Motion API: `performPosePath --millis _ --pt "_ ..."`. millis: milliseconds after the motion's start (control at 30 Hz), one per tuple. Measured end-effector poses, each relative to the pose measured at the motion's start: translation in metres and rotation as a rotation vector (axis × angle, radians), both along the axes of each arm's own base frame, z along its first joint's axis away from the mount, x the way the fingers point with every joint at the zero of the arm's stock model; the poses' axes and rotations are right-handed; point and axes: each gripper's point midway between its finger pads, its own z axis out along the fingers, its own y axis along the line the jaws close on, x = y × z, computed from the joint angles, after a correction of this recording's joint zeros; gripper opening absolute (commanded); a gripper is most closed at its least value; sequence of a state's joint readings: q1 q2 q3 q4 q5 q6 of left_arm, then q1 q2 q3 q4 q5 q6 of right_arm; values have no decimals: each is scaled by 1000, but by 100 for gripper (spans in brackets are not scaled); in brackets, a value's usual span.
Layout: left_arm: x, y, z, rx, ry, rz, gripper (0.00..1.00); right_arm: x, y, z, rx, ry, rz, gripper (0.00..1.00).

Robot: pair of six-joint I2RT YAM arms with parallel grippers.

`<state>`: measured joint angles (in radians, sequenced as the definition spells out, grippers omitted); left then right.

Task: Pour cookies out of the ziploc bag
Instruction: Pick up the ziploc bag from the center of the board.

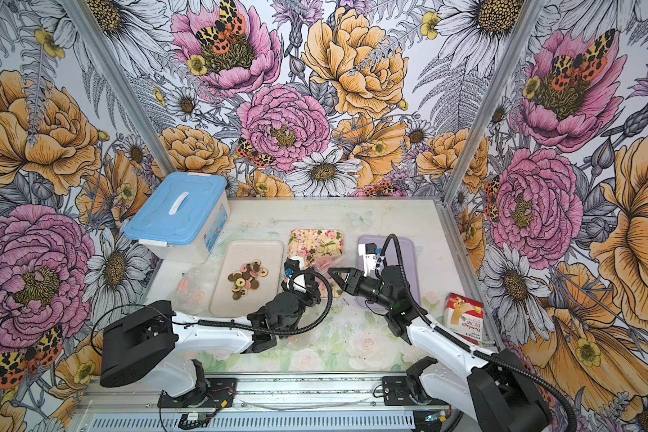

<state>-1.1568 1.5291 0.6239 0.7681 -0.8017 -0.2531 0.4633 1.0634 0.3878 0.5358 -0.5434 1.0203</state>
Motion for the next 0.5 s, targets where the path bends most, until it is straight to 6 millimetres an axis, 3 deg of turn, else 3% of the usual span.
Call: performPosePath --millis 167,300,467,500 --pt "-1 3 -5 12 4 7 0 0 0 0 -7 -6 1 19" --pt "0 4 -4 7 1 11 0 1 -2 -2 -15 -5 -3 0" --pt "-1 3 -2 -6 -5 10 0 3 -3 -4 -18 1 -8 0" --pt "-2 3 -2 -5 -4 9 6 3 -4 -5 -22 3 -9 0"
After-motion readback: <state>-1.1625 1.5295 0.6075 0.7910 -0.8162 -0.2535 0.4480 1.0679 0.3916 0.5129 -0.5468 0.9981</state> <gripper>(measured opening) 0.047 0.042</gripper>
